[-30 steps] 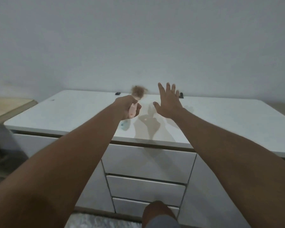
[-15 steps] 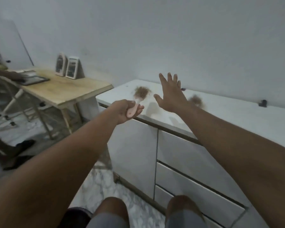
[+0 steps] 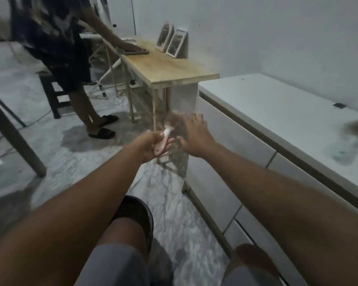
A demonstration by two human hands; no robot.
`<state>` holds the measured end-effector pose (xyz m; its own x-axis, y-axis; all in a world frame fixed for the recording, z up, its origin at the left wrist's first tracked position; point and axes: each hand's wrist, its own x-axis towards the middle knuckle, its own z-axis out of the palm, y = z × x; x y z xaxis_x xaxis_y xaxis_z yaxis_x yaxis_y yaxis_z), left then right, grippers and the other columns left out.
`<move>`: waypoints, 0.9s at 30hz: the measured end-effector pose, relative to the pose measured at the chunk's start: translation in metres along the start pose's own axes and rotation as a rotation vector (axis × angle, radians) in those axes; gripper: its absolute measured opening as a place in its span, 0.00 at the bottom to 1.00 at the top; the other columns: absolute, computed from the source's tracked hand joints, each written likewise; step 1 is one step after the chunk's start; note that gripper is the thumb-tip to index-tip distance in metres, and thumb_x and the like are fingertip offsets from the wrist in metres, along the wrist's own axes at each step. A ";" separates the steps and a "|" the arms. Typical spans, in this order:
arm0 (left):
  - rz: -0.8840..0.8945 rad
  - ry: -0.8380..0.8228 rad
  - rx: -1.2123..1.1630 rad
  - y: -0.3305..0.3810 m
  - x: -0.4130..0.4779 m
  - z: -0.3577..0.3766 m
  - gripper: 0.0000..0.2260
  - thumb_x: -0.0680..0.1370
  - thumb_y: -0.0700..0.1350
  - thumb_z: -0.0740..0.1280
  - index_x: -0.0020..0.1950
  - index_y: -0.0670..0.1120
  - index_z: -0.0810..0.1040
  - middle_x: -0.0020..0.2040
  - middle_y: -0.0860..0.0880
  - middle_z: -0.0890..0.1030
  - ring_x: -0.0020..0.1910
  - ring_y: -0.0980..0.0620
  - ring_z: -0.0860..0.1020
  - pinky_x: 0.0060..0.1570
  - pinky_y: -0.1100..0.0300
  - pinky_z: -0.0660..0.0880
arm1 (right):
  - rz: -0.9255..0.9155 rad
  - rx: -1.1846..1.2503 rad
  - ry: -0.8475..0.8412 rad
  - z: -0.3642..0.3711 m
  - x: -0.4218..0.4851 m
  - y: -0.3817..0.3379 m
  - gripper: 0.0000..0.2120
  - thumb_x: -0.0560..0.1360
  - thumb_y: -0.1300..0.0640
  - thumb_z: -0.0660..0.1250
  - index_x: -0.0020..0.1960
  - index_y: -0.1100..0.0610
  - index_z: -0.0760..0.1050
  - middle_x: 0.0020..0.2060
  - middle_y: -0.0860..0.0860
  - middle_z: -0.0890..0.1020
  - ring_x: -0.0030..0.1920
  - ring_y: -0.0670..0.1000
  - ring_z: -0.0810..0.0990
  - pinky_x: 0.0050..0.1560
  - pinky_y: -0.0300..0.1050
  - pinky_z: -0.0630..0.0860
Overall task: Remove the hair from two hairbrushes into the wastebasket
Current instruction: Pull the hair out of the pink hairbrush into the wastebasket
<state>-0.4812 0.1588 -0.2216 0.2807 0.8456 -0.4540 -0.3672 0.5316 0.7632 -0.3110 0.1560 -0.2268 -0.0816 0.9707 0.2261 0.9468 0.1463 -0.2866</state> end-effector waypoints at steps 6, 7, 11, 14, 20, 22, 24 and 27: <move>-0.004 0.102 -0.099 -0.017 -0.001 -0.105 0.16 0.83 0.35 0.58 0.71 0.37 0.69 0.56 0.38 0.79 0.50 0.45 0.82 0.44 0.53 0.83 | -0.045 0.005 -0.135 0.079 0.014 -0.062 0.38 0.78 0.48 0.65 0.79 0.54 0.48 0.79 0.61 0.50 0.79 0.66 0.43 0.78 0.61 0.46; 0.006 0.113 -0.105 -0.015 -0.003 -0.121 0.16 0.83 0.34 0.58 0.71 0.37 0.69 0.57 0.38 0.79 0.50 0.45 0.83 0.43 0.53 0.83 | -0.048 0.002 -0.143 0.089 0.017 -0.073 0.38 0.78 0.48 0.65 0.80 0.54 0.48 0.79 0.61 0.50 0.79 0.65 0.43 0.77 0.61 0.45; 0.035 0.112 -0.098 -0.002 -0.007 -0.173 0.16 0.82 0.34 0.59 0.70 0.36 0.70 0.61 0.39 0.79 0.50 0.46 0.83 0.41 0.55 0.83 | -0.035 -0.010 -0.161 0.123 0.020 -0.099 0.39 0.78 0.46 0.63 0.80 0.55 0.45 0.79 0.61 0.50 0.79 0.65 0.43 0.77 0.61 0.45; 0.016 0.104 -0.072 0.001 -0.005 -0.195 0.15 0.82 0.35 0.58 0.69 0.37 0.72 0.59 0.39 0.80 0.50 0.47 0.84 0.41 0.56 0.82 | -0.014 0.011 -0.174 0.140 0.014 -0.107 0.40 0.78 0.46 0.64 0.80 0.55 0.45 0.79 0.61 0.50 0.79 0.66 0.43 0.77 0.62 0.46; -0.014 0.145 -0.028 -0.017 -0.003 -0.197 0.16 0.83 0.36 0.57 0.70 0.36 0.72 0.63 0.39 0.79 0.53 0.47 0.84 0.40 0.57 0.82 | -0.001 0.064 -0.200 0.162 -0.002 -0.097 0.40 0.78 0.46 0.64 0.80 0.55 0.45 0.79 0.62 0.49 0.79 0.66 0.41 0.77 0.62 0.44; -0.020 0.178 -0.014 -0.026 -0.008 -0.192 0.15 0.83 0.36 0.57 0.69 0.37 0.73 0.63 0.39 0.79 0.53 0.48 0.84 0.39 0.57 0.82 | -0.008 0.091 -0.212 0.164 -0.004 -0.094 0.40 0.79 0.47 0.64 0.80 0.55 0.44 0.79 0.62 0.49 0.79 0.66 0.42 0.77 0.62 0.45; -0.043 0.225 -0.008 -0.037 -0.012 -0.195 0.15 0.83 0.38 0.56 0.69 0.39 0.73 0.61 0.41 0.79 0.50 0.49 0.84 0.37 0.57 0.81 | -0.026 0.114 -0.235 0.164 -0.004 -0.096 0.39 0.79 0.47 0.63 0.80 0.56 0.44 0.79 0.61 0.49 0.79 0.66 0.42 0.77 0.61 0.46; -0.077 0.316 -0.010 -0.057 -0.016 -0.205 0.18 0.83 0.39 0.55 0.72 0.42 0.71 0.52 0.43 0.78 0.35 0.51 0.83 0.31 0.60 0.79 | -0.070 0.144 -0.284 0.166 -0.004 -0.100 0.39 0.80 0.48 0.63 0.80 0.57 0.44 0.79 0.61 0.50 0.79 0.66 0.44 0.77 0.61 0.50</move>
<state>-0.6460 0.1246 -0.3523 0.0193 0.7750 -0.6316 -0.3647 0.5936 0.7173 -0.4575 0.1691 -0.3539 -0.2481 0.9686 -0.0127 0.8835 0.2209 -0.4132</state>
